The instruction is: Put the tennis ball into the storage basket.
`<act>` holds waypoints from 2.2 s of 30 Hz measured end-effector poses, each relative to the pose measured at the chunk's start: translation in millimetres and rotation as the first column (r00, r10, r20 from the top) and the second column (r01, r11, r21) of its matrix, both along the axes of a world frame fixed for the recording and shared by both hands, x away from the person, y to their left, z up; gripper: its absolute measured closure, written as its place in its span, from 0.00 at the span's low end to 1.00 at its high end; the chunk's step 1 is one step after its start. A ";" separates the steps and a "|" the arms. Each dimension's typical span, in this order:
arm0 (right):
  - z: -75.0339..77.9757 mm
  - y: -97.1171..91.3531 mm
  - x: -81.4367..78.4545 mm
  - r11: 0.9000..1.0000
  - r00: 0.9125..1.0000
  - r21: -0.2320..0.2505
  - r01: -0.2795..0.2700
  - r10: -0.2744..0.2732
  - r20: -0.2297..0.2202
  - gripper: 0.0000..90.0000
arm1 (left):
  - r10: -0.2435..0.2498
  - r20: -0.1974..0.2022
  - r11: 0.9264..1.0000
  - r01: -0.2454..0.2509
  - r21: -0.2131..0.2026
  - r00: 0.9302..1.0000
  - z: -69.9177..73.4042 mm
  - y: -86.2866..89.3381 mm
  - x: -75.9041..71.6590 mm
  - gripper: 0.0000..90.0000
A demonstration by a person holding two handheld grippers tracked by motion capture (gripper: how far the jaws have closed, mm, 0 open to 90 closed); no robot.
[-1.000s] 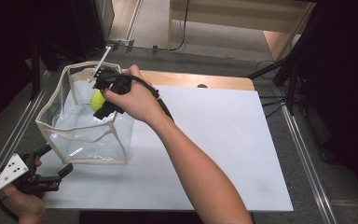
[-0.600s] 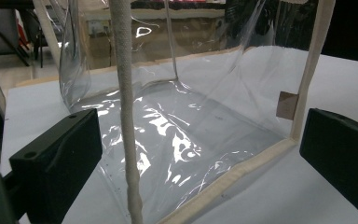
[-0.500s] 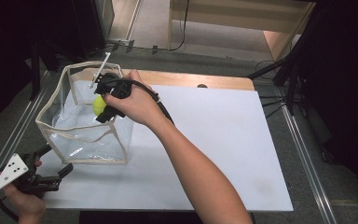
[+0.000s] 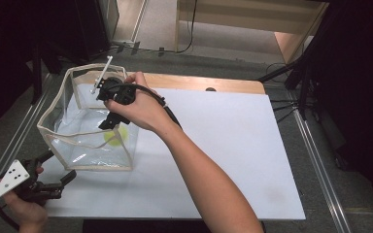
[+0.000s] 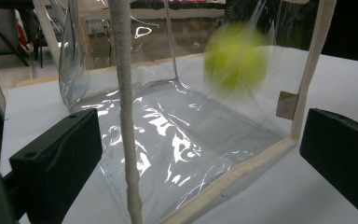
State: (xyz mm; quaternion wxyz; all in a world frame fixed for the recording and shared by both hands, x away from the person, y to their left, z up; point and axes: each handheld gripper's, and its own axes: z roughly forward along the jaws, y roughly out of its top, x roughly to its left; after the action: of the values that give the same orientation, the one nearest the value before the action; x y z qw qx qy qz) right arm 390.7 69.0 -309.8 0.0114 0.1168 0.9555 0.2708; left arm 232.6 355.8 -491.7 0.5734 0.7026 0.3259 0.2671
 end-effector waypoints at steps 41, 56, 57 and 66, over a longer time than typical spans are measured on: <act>15.1 -54.1 -21.5 0.995 0.998 0.077 0.060 -0.062 0.032 0.00 | 0.001 -0.002 1.000 -0.001 0.007 1.000 -0.3 -1.3 0.2 0.00; -12.9 -66.2 -20.1 0.994 0.997 0.076 0.077 -0.079 0.022 0.00 | 0.001 -0.002 1.000 -0.001 0.003 1.000 -0.3 -1.3 0.0 0.00; -12.9 -66.2 -20.1 0.994 0.997 0.076 0.077 -0.079 0.022 0.00 | 0.002 -0.002 1.000 -0.002 0.004 1.000 -0.3 -1.3 0.0 0.00; -35.6 -71.8 -21.6 0.993 0.995 0.068 0.099 -0.098 -0.007 0.00 | 0.001 -0.002 1.000 -0.001 0.006 1.000 -0.3 -1.3 0.1 0.00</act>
State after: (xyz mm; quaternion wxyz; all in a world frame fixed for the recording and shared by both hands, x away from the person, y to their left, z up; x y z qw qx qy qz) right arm 369.1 -2.8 -345.4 0.0191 0.1646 0.9387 0.3024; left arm 232.7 354.5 -492.0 0.5708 0.7045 0.3260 0.2677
